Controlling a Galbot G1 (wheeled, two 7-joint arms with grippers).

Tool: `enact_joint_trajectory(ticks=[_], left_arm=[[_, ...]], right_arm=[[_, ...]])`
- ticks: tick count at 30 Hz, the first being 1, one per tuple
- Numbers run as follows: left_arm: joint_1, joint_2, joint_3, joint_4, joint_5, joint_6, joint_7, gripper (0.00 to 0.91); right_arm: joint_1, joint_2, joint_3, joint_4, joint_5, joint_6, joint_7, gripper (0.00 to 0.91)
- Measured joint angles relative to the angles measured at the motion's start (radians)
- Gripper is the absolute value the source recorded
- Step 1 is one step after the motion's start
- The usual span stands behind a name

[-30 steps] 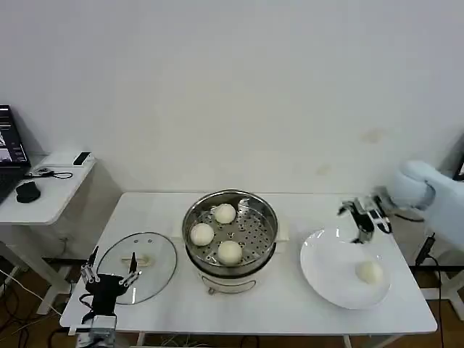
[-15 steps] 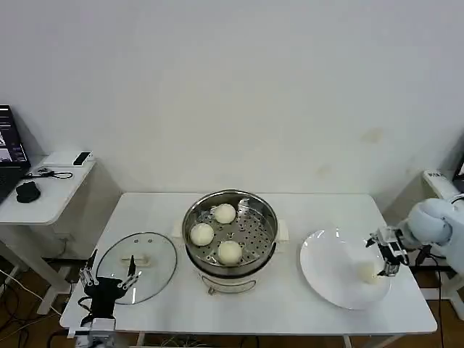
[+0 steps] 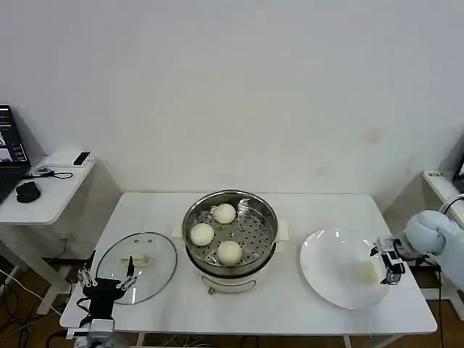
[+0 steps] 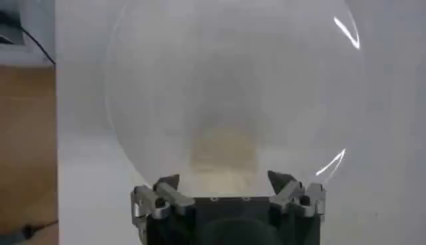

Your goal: Take steamed baozi put them in steamer then cover it.

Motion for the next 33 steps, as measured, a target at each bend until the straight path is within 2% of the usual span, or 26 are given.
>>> enact_joint_trajectory(ticks=[4, 12, 21, 33], left_arm=[[-0.001, -0.002, 0.000, 0.002, 0.001, 0.000, 0.000, 0.907], [0.001, -0.005, 0.003, -0.001, 0.005, 0.000, 0.000, 0.907], [0.005, -0.006, 0.001, -0.007, 0.005, -0.001, -0.001, 0.907], [0.002, -0.005, 0.001, -0.014, 0.004, -0.001, -0.001, 0.907]], right_arm=[[-0.015, 0.015, 0.012, -0.020, -0.011, -0.003, 0.007, 0.826], [-0.030, 0.040, 0.032, -0.041, -0.025, -0.010, 0.019, 0.786], [-0.034, 0.044, 0.040, -0.041, -0.028, -0.023, 0.019, 0.675], [0.031, 0.011, 0.021, -0.005, -0.003, -0.029, -0.021, 0.665]])
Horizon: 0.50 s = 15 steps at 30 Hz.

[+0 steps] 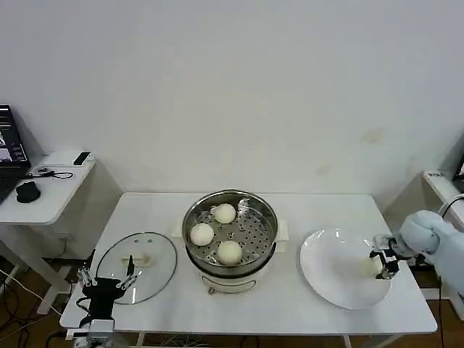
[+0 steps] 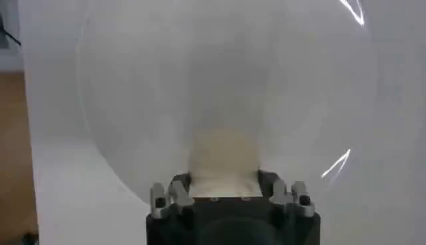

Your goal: Take steamed baozi put them in steamer then cover it.

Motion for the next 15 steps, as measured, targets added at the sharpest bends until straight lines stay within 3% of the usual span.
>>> enact_joint_trajectory(ticks=[15], left_arm=[[-0.005, 0.002, 0.004, -0.012, 0.002, 0.003, 0.001, 0.907]], right_arm=[[0.341, 0.021, -0.174, 0.101, 0.164, -0.086, 0.009, 0.675]])
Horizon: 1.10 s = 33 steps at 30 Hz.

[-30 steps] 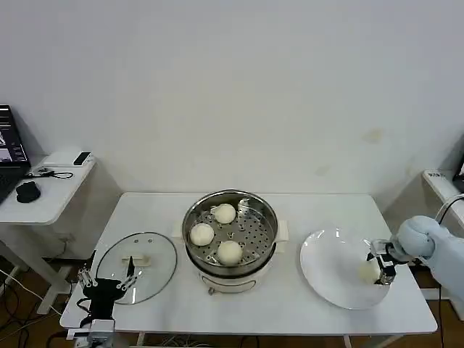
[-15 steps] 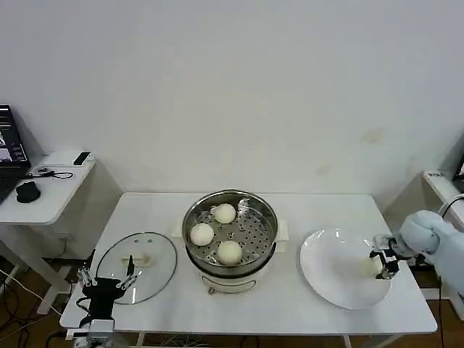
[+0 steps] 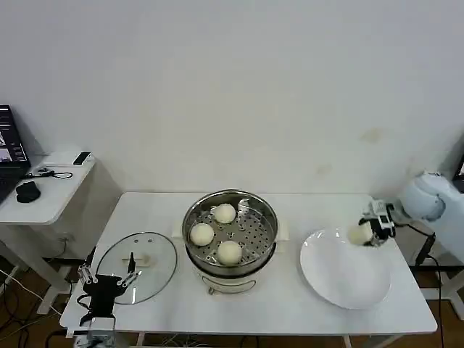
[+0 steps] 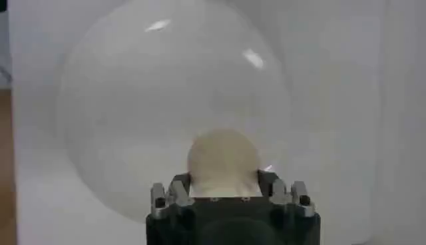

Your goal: Take steamed baozi put them in steamer then cover it.

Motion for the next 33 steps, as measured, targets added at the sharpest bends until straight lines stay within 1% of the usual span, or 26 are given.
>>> enact_joint_trajectory(ticks=[5, 8, 15, 21, 24, 25, 28, 33], left_arm=[[-0.002, -0.003, -0.002, -0.002, 0.003, 0.001, 0.000, 0.907], [-0.003, -0.004, -0.002, 0.000, 0.004, 0.001, 0.000, 0.907], [-0.013, -0.004, -0.010, 0.011, 0.004, 0.000, 0.000, 0.907], [-0.010, -0.009, -0.019, 0.004, 0.004, 0.001, 0.000, 0.907], [-0.005, -0.009, -0.027, 0.001, 0.001, 0.001, 0.000, 0.907], [-0.004, -0.009, -0.029, 0.001, 0.001, 0.000, 0.000, 0.907], [-0.001, -0.011, -0.033, -0.001, 0.000, -0.001, 0.000, 0.907], [0.000, -0.012, -0.037, -0.003, -0.001, -0.002, -0.001, 0.907]], right_arm=[[0.152, 0.053, -0.109, 0.034, 0.084, -0.059, 0.029, 0.685], [0.240, 0.097, -0.182, 0.055, 0.146, -0.099, 0.055, 0.675], [0.383, 0.217, -0.331, 0.118, 0.309, -0.210, 0.140, 0.685], [0.434, 0.315, -0.418, 0.134, 0.464, -0.308, 0.241, 0.685], [0.439, 0.358, -0.448, 0.137, 0.525, -0.342, 0.288, 0.685], [0.439, 0.371, -0.458, 0.137, 0.540, -0.352, 0.301, 0.695], [0.431, 0.405, -0.480, 0.131, 0.577, -0.375, 0.334, 0.685], [0.409, 0.434, -0.506, 0.114, 0.613, -0.401, 0.364, 0.685]])
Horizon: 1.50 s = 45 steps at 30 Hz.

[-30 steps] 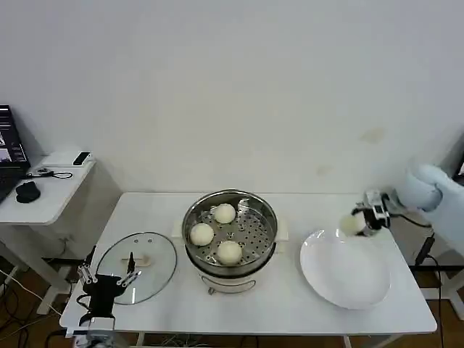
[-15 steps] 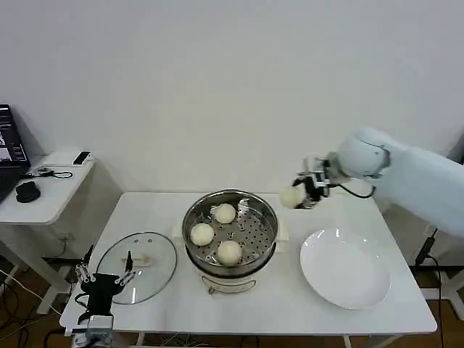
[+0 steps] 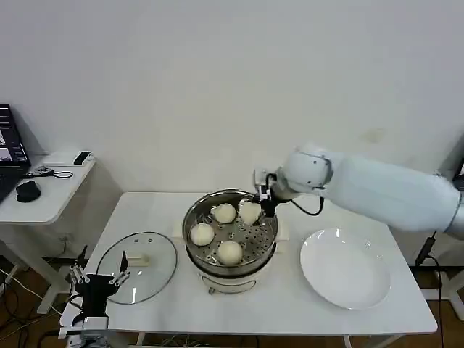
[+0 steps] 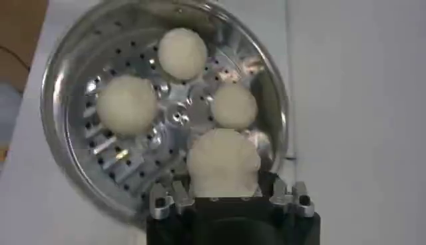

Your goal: Take steamed baozi put them in steamer then cover it.

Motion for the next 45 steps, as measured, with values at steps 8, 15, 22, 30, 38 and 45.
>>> enact_joint_trajectory(ticks=[8, 15, 22, 30, 38, 45], left_arm=[[0.003, 0.004, -0.008, -0.004, -0.001, 0.000, 0.000, 0.907], [0.003, 0.001, -0.004, -0.007, 0.001, 0.000, 0.000, 0.907], [0.010, 0.001, -0.006, -0.008, 0.001, -0.003, -0.001, 0.907], [0.009, -0.001, -0.009, -0.008, 0.001, -0.004, -0.001, 0.907], [0.002, -0.008, -0.005, 0.006, 0.001, -0.004, -0.001, 0.907], [-0.003, -0.011, -0.002, 0.021, 0.003, -0.007, -0.004, 0.907]], right_arm=[[-0.035, 0.022, -0.014, -0.027, 0.013, -0.024, 0.028, 0.685], [-0.056, 0.041, -0.016, -0.046, 0.015, -0.034, 0.040, 0.695], [-0.069, 0.042, -0.013, -0.051, 0.006, -0.040, 0.042, 0.907], [-0.070, 0.022, 0.021, -0.025, -0.019, -0.042, 0.046, 0.907], [-0.103, -0.038, 0.123, 0.044, -0.040, -0.027, 0.123, 0.907], [-0.258, -0.102, 0.312, 0.121, -0.036, 0.036, 0.321, 0.907]])
